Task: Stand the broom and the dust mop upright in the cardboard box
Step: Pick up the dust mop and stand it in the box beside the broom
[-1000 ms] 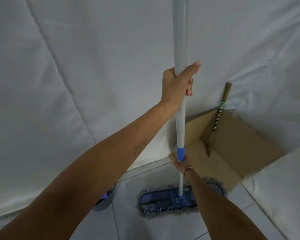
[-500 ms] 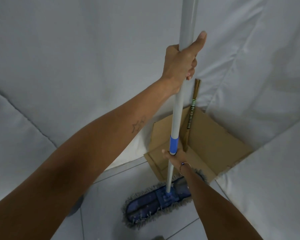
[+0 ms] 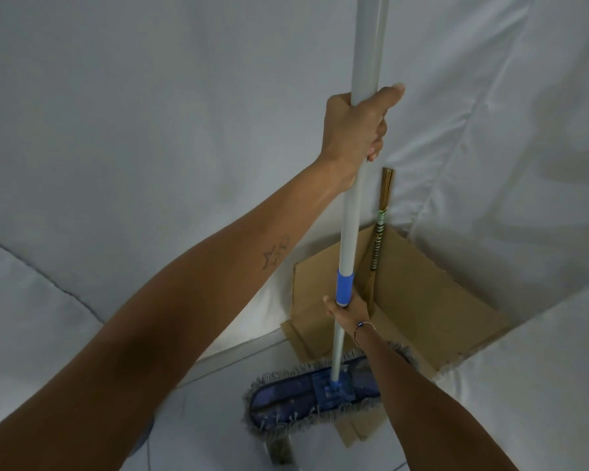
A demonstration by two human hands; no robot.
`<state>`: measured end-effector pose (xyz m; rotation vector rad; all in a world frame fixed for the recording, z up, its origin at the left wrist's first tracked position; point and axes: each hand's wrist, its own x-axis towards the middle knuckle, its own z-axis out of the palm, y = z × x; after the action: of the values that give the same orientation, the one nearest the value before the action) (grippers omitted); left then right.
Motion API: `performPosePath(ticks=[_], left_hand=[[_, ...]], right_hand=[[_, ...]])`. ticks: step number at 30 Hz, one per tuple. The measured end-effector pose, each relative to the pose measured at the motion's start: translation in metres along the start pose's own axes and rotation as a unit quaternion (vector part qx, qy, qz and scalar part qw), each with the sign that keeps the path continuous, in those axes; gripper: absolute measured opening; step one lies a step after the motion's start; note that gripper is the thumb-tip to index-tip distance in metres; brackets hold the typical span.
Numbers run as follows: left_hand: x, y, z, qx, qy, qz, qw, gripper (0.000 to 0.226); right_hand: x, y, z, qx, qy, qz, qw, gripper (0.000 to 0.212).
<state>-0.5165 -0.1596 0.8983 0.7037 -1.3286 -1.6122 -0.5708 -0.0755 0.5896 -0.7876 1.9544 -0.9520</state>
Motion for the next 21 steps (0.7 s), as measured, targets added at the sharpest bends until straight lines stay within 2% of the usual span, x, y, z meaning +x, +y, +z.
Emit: performPosePath(ticks=[4, 7, 11, 15, 21], left_hand=[[0.045, -0.01, 0.005, 0.004, -0.003, 0.011, 1.0, 0.045], [0.076, -0.017, 0.011, 0.003, -0.005, 0.01, 1.0, 0.047], [0.11, -0.025, 0.018, -0.001, -0.003, 0.013, 1.0, 0.048], [0.15, -0.042, 0.037, 0.004, 0.001, 0.004, 1.0, 0.049], [0.196, -0.077, 0.067, 0.018, 0.042, -0.002, 0.999, 0.048]], right_hand=[[0.043, -0.017, -0.017, -0.016, -0.002, 0.014, 1.0, 0.038], [0.079, -0.025, -0.028, -0.018, -0.013, 0.031, 0.999, 0.031], [0.117, -0.033, -0.038, -0.027, -0.013, 0.039, 0.999, 0.043], [0.156, -0.035, -0.054, -0.034, -0.026, 0.048, 0.998, 0.045], [0.21, -0.021, -0.084, -0.075, -0.092, 0.051, 0.992, 0.046]])
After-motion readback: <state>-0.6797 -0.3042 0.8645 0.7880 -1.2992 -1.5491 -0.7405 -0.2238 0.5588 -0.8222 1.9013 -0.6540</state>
